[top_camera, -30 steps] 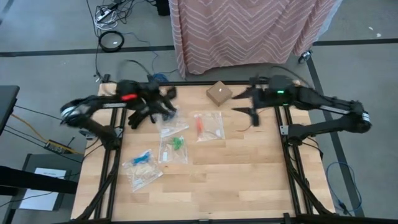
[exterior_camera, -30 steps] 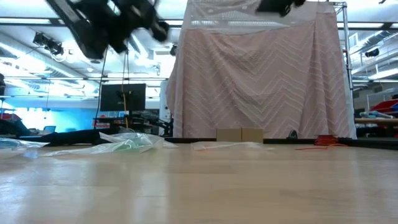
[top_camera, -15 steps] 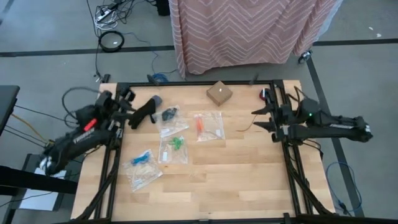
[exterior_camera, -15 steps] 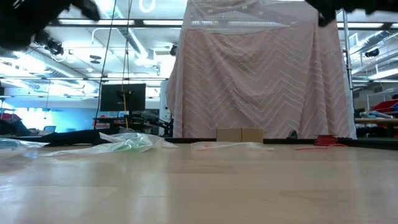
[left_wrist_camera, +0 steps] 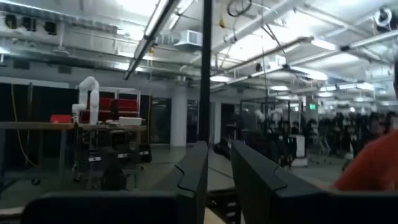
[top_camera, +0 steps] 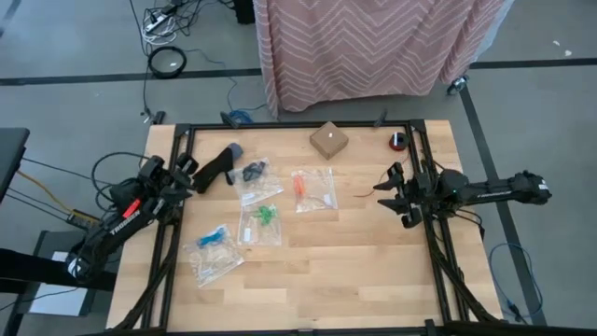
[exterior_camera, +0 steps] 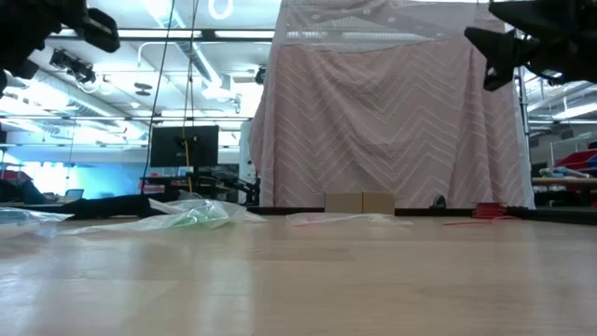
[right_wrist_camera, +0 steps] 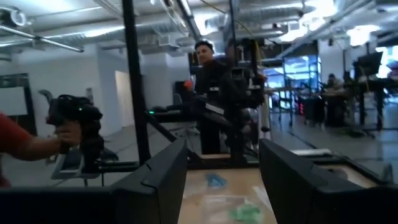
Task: Sort rubber bands
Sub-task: Return to Home Position
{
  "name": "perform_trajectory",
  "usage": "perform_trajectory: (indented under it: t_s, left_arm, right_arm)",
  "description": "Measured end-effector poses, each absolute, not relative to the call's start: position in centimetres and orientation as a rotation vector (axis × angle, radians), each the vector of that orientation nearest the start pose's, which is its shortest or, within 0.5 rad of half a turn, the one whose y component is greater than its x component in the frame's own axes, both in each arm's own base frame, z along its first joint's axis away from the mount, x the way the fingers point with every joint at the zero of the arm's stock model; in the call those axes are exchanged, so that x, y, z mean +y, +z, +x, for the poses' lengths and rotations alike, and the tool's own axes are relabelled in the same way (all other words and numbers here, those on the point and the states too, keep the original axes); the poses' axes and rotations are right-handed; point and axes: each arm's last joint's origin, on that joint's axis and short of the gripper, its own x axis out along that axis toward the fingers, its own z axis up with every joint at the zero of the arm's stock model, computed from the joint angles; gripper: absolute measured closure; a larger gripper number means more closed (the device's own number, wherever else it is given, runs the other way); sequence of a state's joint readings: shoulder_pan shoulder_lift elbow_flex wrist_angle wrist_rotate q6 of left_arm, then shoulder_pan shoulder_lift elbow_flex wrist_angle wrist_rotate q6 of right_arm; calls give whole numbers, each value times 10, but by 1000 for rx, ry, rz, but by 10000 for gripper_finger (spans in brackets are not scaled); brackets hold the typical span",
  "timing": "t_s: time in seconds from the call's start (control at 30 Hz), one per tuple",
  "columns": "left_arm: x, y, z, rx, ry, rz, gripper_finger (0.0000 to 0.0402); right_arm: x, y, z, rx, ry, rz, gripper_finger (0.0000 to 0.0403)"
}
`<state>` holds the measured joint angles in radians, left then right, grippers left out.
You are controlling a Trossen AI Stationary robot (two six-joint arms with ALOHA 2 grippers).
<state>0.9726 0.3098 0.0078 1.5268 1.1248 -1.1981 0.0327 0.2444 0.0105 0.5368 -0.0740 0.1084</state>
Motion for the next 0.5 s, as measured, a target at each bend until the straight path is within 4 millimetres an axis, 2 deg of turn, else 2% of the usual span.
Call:
perform_trajectory:
  t_s: [0.17, 0.33, 0.5]
  left_arm:
    - [22, 243, 47, -395, -434, -35, 323]
    - [24, 241, 49, -355, -434, -43, 323]
    - [26, 240, 50, -335, -438, -76, 323]
  right_arm:
    - [13, 192, 112, -239, 186, -3, 216]
    - [16, 186, 116, -168, 201, 75, 217]
    - [15, 183, 117, -142, 185, 27, 218]
